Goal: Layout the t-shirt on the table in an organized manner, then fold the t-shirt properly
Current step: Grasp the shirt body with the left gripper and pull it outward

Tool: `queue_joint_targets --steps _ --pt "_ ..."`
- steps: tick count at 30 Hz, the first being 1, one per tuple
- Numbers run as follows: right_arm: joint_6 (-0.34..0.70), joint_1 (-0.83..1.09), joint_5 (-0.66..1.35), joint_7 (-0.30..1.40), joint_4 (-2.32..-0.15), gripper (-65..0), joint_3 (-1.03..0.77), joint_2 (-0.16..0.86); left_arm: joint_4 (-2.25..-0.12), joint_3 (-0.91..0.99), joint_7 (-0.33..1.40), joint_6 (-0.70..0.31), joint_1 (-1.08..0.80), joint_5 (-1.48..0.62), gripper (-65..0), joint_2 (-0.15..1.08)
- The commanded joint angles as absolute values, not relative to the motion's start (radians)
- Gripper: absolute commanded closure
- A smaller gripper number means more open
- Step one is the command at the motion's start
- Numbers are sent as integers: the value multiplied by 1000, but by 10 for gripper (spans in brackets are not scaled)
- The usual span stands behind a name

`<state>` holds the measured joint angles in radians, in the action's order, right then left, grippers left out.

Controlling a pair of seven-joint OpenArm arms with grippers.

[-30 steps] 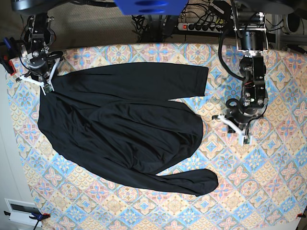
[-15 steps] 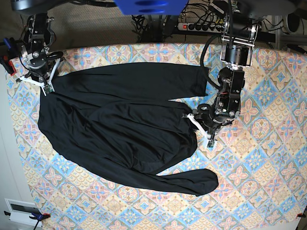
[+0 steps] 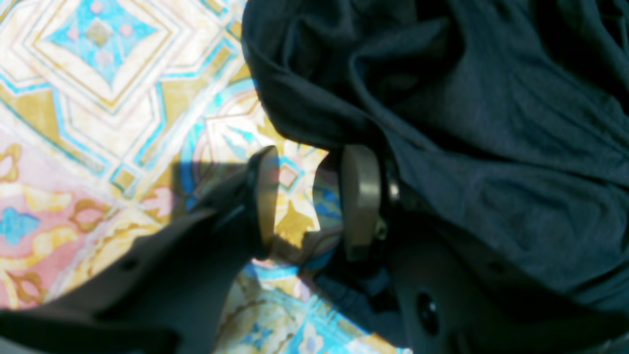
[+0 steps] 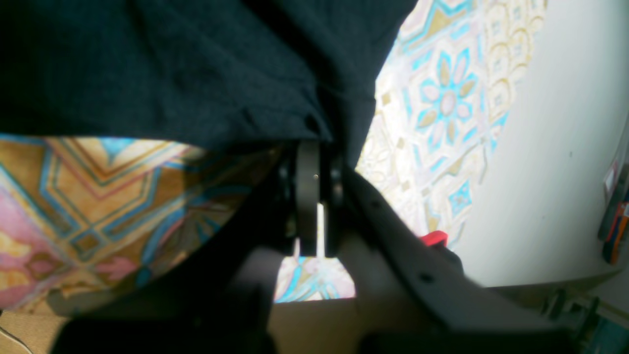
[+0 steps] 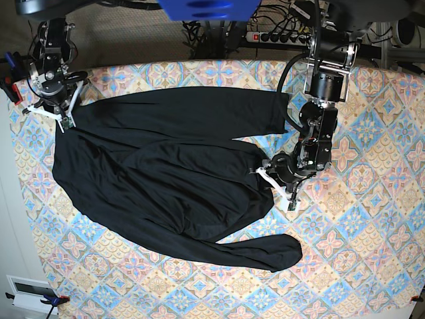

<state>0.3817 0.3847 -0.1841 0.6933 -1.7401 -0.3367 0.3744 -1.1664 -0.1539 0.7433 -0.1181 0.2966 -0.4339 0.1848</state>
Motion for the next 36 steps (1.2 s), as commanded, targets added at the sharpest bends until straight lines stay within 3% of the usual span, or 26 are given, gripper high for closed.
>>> queue_joint_targets --steps 1,4,9,16,25,30,33,36 --pt "372 380 -189 684 -1758 0 -344 392 -1168 -154 765 -119 308 -441 -214 180" --pt "372 380 -189 684 -1759 0 -343 392 -1168 -154 751 -119 308 -441 -168 162" --pt "372 380 -189 684 -1759 0 -343 392 -1173 -156 731 -120 308 -440 0 160" --pt "372 380 -189 684 -1761 0 -343 392 -1331 -142 696 -120 278 -441 0 257" --pt "372 380 -189 684 -1758 0 -343 392 -1692 113 719 -120 124 -441 0 358" --pt "372 380 -189 684 -1756 0 -343 392 -1667 53 757 -120 119 -441 -2 367" --pt "372 380 -189 685 -1756 0 -341 390 -1616 -25 760 -120 133 -441 -48 354" --pt "372 380 -189 685 -1755 0 -341 390 -1537 -88 762 -120 156 -441 -133 325"
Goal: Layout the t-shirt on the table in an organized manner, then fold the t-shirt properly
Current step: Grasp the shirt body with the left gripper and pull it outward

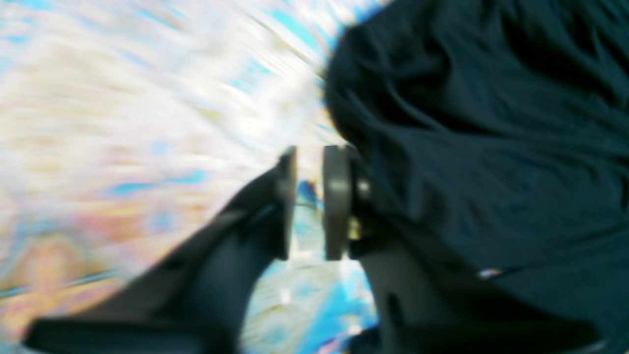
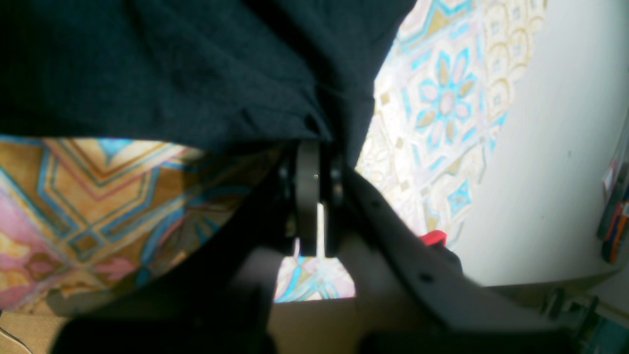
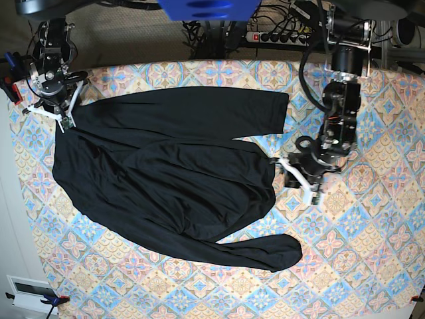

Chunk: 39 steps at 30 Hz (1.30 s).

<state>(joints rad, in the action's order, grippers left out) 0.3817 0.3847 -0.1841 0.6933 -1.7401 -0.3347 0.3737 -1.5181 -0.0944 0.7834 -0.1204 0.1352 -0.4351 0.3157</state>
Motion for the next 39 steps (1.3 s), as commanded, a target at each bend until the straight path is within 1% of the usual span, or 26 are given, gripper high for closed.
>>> queue_joint_targets --steps 1,4,7,9,11,13,16,17,19,23,24,27,28,32,37,39 --pt "372 380 -189 685 -1755 0 -341 390 -1506 -94 760 -120 159 -441 -167 311" --pt "372 380 -189 685 -1755 0 -341 390 -1426 -101 754 -120 177 -441 -265 262" --pt "372 381 -189 685 -1759 0 -341 390 -1376 -104 751 -120 186 -441 -325 234" --pt "372 381 -189 685 -1761 0 -341 390 -1337 -104 742 -120 205 -437 -339 209" --pt "372 381 -189 685 -1764 0 -341 389 -1280 -113 722 -120 229 -437 -337 196" --pt "372 381 -189 685 -1764 0 -341 389 -1225 -148 702 -120 255 -438 -337 189" --pt "372 381 -189 685 -1764 0 -341 389 -1208 -208 684 -120 269 -440 -334 188" --pt "372 381 -189 685 -1764 0 -341 389 -1210 -220 680 -120 269 -441 -322 188" --pt "372 381 -189 685 -1764 0 -341 389 -1230 -222 682 -120 268 -441 -253 188" --pt "372 380 -189 685 -1764 0 -341 389 -1294 -211 682 -120 262 -441 -13 220" --pt "372 380 -189 685 -1764 0 -341 389 -1311 -194 685 -117 259 -441 0 232" --pt "372 380 -189 685 -1762 0 -341 389 -1406 -96 684 -117 214 -441 -14 272" --pt "372 380 -189 685 -1759 0 -341 389 -1448 -59 684 -117 197 -441 -5 280" --pt "372 380 -189 685 -1756 0 -341 389 -1666 101 687 -119 102 -441 0 325" --pt "372 380 -189 685 -1753 0 -341 389 -1940 217 688 -119 -36 -441 0 374" --pt "372 378 -189 685 -1751 0 -341 389 -2014 242 688 -119 -105 -441 0 381"
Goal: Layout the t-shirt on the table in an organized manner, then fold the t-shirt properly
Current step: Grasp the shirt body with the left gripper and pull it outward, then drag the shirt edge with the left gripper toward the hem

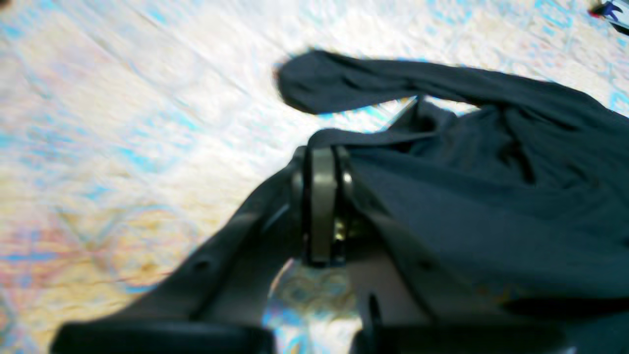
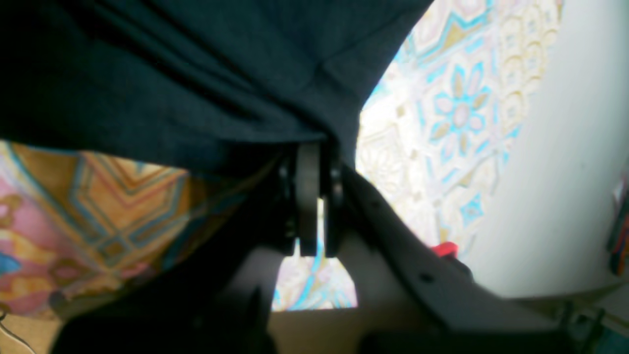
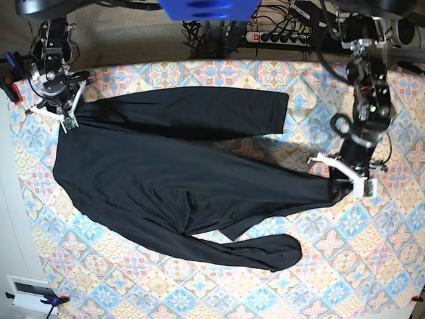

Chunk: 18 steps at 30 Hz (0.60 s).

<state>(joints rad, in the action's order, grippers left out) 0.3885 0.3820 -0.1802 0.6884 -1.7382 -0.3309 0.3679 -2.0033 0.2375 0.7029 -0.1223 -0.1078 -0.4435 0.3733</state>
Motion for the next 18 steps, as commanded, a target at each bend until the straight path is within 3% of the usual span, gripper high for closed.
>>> queue_joint_targets --steps 1,10,16,18 --pt "372 378 -189 685 -1745 0 -341 389 -2034 243 688 -119 -137 -441 0 381" --pt "372 378 -189 685 -1718 0 -341 389 -2018 257 687 -119 -404 -438 0 384" --pt "372 378 -189 685 -1718 0 -341 389 -1962 255 691 -119 -400 -432 -1 410" --pt "372 378 -189 685 -1718 0 -341 389 -1940 211 766 -119 -349 -438 -20 450"
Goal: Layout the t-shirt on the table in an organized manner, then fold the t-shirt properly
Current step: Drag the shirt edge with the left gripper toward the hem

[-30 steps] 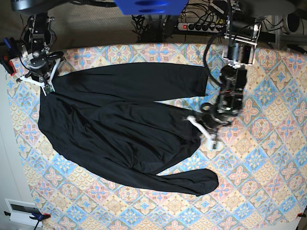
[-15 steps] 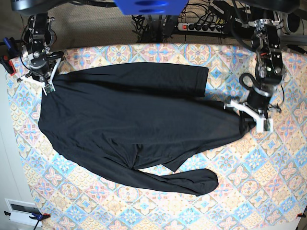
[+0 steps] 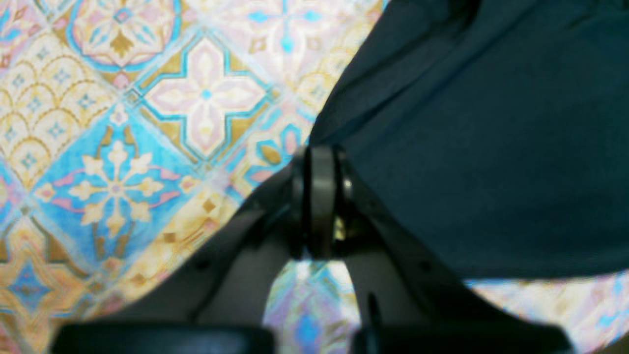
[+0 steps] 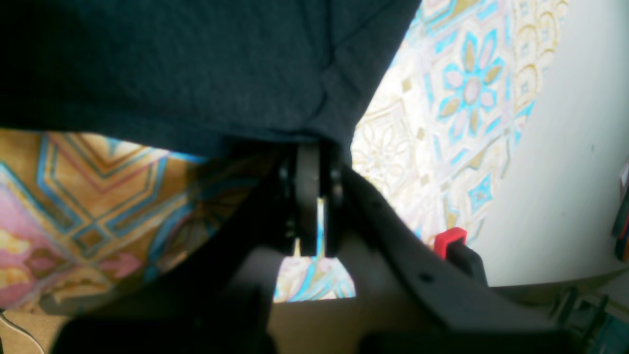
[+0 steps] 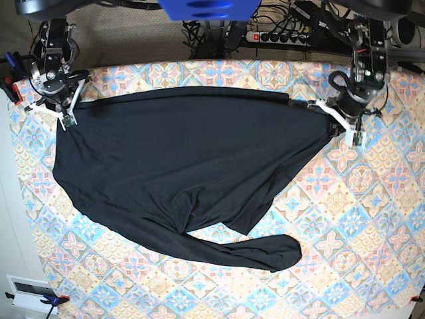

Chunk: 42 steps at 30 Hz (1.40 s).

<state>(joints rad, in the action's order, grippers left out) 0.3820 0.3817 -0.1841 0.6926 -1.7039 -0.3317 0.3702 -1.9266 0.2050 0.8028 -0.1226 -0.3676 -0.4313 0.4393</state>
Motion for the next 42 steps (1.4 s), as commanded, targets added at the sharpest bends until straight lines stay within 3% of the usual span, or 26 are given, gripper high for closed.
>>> queue_joint_targets --steps 1,4,10,17,21,30,33,37,42 --pt "372 378 -189 685 -1718 0 -341 389 -1923 182 825 -119 -305 -440 -41 466" --pt "372 378 -189 685 -1718 0 -341 389 -1865 163 974 -119 -194 -441 -126 470" --pt "372 378 -189 685 -1718 0 -343 389 -1741 157 992 -119 -13 -449 -234 453" --pt "372 378 -189 685 -1718 0 -343 389 -1438 116 990 -119 308 -490 -245 321" --pt "372 378 -189 685 -1718 0 -343 389 -1228 -88 878 -119 456 -476 -245 249" --pt "372 378 -189 685 -1718 0 -343 389 -869 -438 625 -117 587 -473 -245 142" --pt "372 378 -189 685 -1718 0 -343 389 -806 -443 568 -114 596 -473 -204 124" --pt "372 360 -189 685 -1718 0 -343 389 -809 -367 524 -113 596 -476 0 127" --pt "372 309 -189 687 -1718 0 -343 389 -814 -196 519 -113 595 -481 -16 156"
